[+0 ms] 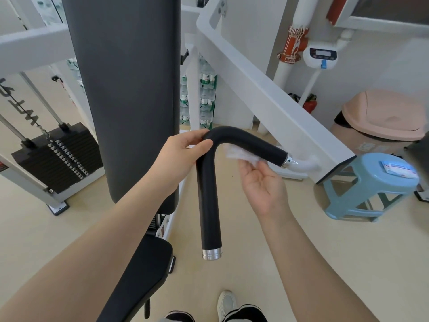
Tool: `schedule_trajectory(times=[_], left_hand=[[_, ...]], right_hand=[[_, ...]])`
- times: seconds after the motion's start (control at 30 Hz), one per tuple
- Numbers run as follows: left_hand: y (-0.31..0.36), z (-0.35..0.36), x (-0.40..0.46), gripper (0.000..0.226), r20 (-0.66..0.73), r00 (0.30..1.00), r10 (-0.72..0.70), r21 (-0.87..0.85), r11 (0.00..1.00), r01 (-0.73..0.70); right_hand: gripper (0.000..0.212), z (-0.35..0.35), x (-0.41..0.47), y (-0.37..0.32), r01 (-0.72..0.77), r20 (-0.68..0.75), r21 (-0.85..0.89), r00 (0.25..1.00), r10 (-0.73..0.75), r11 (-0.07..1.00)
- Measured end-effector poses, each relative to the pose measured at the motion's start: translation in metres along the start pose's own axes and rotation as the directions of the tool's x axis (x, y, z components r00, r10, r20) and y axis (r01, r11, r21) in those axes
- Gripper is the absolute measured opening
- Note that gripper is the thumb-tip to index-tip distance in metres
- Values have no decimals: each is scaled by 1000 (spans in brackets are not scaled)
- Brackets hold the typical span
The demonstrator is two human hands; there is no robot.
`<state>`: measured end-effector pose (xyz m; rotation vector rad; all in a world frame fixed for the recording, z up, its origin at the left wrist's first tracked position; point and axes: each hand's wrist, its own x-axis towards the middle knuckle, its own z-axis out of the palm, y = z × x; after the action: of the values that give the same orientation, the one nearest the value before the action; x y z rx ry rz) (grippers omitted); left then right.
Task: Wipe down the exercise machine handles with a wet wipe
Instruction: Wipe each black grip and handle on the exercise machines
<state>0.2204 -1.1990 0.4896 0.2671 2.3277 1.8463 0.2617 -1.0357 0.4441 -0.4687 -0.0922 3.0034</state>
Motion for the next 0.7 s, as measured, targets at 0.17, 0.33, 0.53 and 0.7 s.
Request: schedule_trajectory(times=[0.17, 0.33, 0.53, 0.7], left_hand=[[-1, 0, -2, 27, 26, 999, 24, -31, 999, -23], [-1, 3, -5, 32, 1, 1000, 23, -62, 998, -23], [-4, 3, -3, 28, 24, 1000, -10, -59, 998, 12], [-3, -3, 0, 23, 20, 999, -36, -67, 997, 37]], right_hand=[[43, 11, 4, 1, -1, -56, -165, 998, -8, 986], [29, 24, 10, 18, -91, -16, -284, 996, 90, 955], [45, 19, 4, 25, -173, 234, -514, 914, 331, 840], [63, 10, -4, 22, -244, 233, -665, 831, 506, 706]])
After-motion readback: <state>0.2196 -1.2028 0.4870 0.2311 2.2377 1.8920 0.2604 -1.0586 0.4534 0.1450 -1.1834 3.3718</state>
